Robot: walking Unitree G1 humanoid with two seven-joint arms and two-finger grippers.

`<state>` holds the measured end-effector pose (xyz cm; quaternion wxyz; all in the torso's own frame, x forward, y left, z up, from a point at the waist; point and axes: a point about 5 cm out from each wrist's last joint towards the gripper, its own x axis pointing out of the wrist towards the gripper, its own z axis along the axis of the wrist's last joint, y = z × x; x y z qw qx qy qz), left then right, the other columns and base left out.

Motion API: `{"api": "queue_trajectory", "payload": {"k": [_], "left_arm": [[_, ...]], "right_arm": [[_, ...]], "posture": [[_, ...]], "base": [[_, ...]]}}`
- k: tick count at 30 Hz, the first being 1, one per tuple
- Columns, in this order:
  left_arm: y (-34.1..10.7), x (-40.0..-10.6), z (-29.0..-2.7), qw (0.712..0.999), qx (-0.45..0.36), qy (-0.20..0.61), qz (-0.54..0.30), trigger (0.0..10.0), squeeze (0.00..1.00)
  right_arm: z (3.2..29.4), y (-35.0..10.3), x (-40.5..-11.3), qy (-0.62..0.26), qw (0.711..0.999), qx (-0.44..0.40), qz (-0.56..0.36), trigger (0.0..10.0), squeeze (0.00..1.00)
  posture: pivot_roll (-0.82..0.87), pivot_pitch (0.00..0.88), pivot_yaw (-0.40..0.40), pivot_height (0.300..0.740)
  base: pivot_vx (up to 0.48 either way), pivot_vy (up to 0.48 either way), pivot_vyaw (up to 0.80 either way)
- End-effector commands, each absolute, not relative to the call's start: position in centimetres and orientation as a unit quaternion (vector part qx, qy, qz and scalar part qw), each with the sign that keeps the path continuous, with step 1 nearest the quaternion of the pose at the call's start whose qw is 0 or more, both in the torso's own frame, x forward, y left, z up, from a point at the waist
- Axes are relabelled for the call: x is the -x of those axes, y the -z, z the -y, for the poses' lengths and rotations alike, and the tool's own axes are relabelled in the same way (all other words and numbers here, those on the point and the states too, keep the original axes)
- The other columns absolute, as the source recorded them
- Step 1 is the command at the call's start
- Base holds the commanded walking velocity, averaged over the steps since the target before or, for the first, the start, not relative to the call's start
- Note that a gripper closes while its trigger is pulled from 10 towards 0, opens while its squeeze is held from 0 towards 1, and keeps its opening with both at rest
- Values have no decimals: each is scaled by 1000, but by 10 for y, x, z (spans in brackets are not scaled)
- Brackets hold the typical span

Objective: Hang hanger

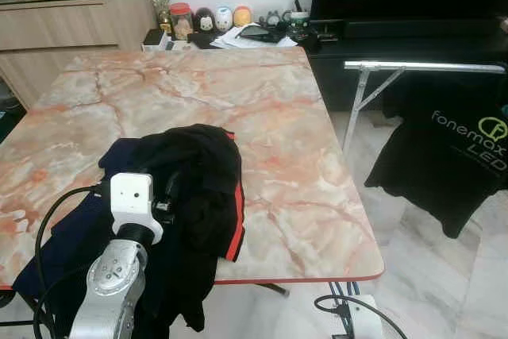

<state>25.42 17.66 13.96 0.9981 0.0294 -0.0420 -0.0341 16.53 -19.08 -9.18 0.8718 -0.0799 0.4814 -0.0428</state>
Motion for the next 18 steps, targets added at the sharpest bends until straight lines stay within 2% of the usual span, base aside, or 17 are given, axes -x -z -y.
{"api": "queue_trajectory", "payload": {"k": [1, 18], "left_arm": [[-143, -255, -179, 998, -34, 33, 48, 10000, 0], [-140, -252, -175, 998, -27, 41, 47, 10000, 0]], "right_arm": [[190, 91, -166, 43, 874, 78, -477, 10000, 0], [191, 92, -164, 39, 873, 82, -479, 10000, 0]], "posture": [[89, 0, -10, 740], [91, 0, -9, 740]], "base": [[-274, 0, 0], [-279, 0, 0]]}}
